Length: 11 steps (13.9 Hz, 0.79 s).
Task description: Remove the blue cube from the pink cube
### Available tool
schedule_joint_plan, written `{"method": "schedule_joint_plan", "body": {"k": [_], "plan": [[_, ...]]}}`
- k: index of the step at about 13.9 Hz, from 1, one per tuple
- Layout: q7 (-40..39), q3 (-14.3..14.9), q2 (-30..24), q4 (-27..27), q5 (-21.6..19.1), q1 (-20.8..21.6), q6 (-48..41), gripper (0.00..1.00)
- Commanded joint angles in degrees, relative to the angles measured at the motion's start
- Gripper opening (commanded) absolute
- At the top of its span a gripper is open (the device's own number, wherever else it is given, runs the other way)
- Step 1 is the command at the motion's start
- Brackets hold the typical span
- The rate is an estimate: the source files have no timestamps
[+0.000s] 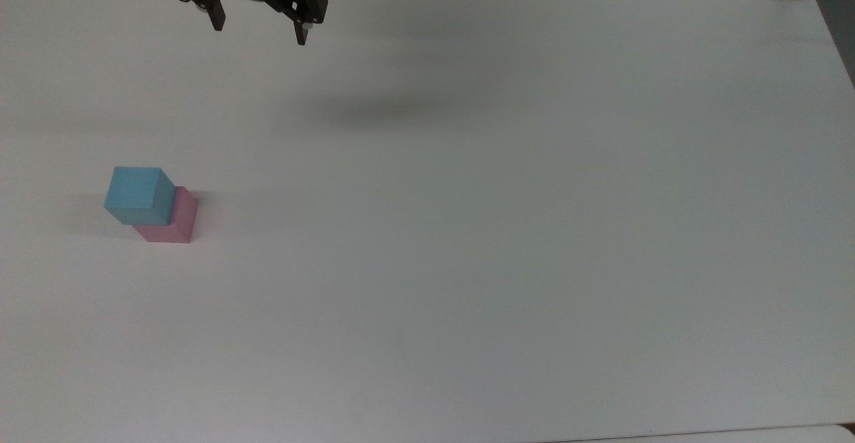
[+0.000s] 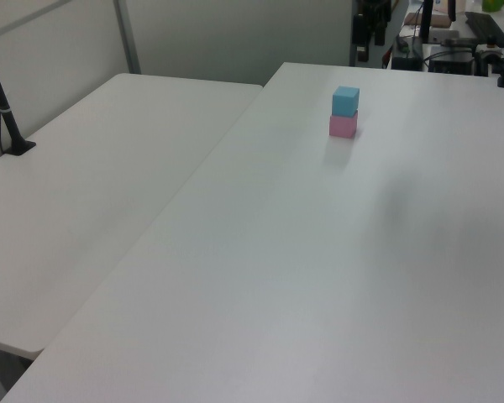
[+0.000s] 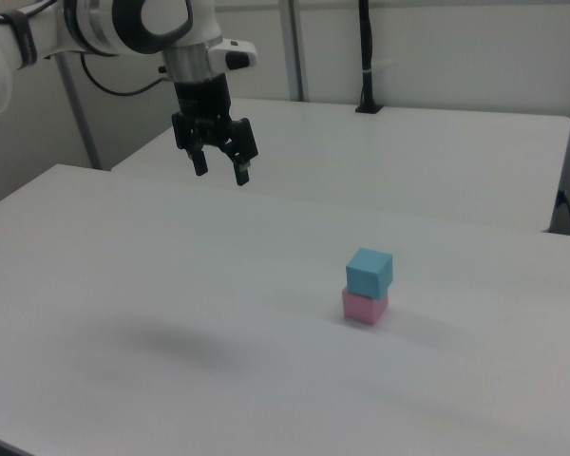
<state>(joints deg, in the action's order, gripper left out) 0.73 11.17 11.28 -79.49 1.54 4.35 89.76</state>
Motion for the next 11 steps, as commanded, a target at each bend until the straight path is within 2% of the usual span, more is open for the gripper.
{"method": "schedule_joint_plan", "body": {"k": [1,9,11], "plan": [[0.2,0.4,-1.6,-1.7,0.0,0.0,0.3,1.00],[0.1,0.5,-1.3,-1.5,0.0,-0.1,0.4,1.00],[-4.6,0.5,-0.5,-1.8,-0.1,-1.1,3.8,1.00]]}}
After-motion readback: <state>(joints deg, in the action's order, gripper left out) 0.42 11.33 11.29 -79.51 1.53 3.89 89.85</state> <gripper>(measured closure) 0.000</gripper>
